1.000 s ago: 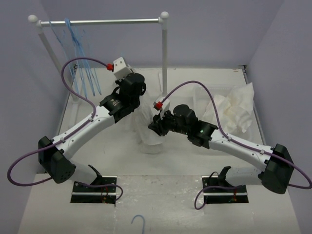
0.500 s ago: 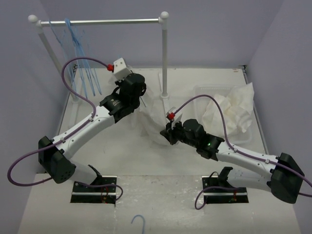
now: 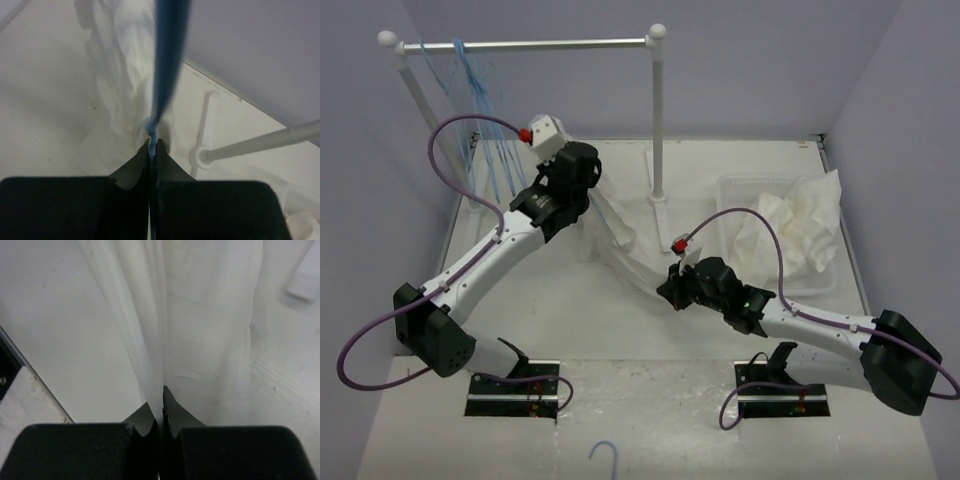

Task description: Remove the skirt from the hanger

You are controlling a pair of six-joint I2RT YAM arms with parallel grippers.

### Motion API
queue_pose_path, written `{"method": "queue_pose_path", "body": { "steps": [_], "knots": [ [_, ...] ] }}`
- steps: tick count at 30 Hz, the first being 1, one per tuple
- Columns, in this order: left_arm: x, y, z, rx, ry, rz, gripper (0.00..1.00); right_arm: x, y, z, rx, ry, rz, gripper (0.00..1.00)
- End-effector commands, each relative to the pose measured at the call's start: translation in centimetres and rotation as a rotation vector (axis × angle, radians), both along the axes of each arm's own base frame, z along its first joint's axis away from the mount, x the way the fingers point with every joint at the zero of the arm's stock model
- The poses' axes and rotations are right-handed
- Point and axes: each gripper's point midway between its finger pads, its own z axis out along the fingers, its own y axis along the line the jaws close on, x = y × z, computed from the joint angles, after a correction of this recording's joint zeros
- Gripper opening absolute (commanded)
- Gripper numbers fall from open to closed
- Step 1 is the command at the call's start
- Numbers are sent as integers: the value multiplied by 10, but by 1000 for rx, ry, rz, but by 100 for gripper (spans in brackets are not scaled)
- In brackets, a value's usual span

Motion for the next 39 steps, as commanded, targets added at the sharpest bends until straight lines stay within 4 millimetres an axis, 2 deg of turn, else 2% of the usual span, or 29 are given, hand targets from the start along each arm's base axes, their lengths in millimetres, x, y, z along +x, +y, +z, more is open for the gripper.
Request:
{"method": "queue_pose_path", "body": {
  "steps": [1,4,7,10,11,14,15,16,18,19,23,26,31,32,34,36,39],
  "knots": [
    [-4,69,94,-86,-262,281,0,-33,-44,-59,-145,213,-76,0],
    [-9,84,98,-96,-280,355,0,-36,-46,-62,-153,248,-89,0],
    [-4,76,99,-114,-288,296,0,-33,-45,-67,-176,236,-75,0],
    [2,59,96,-115,-270,194,0,-26,-38,-57,-167,178,-44,0],
    [6,44,95,-105,-261,99,0,-23,-31,-48,-153,159,-23,0],
    [7,17,89,-92,-214,-62,0,-8,-20,-30,-162,103,-9,2],
    [6,11,89,-89,-202,-102,0,-3,-16,-23,-160,81,-4,23],
    [3,0,87,-78,-179,-180,0,4,-7,-8,-140,49,3,33],
    [-2,-7,84,-70,-149,-232,0,8,-3,4,-139,30,12,59],
    [-5,-9,84,-61,-140,-260,0,14,3,20,-112,4,11,99],
    [-20,-13,67,-3,-38,-349,0,24,2,58,-82,-71,-17,99],
    [-33,-14,63,29,-10,-403,0,31,-4,75,-74,-119,-50,99],
    [-61,-4,87,60,-43,-456,0,41,-25,95,-66,-155,-139,99],
    [-69,-2,95,68,-66,-482,0,42,-27,95,-66,-154,-139,99],
    [-82,-10,99,97,-77,-584,0,45,-32,96,-66,-159,-156,99],
    [-91,-9,109,110,-114,-614,0,48,-36,95,-73,-156,-171,99],
    [-90,1,124,173,-166,-591,0,50,-40,96,-77,-159,-183,99]
  ]
}}
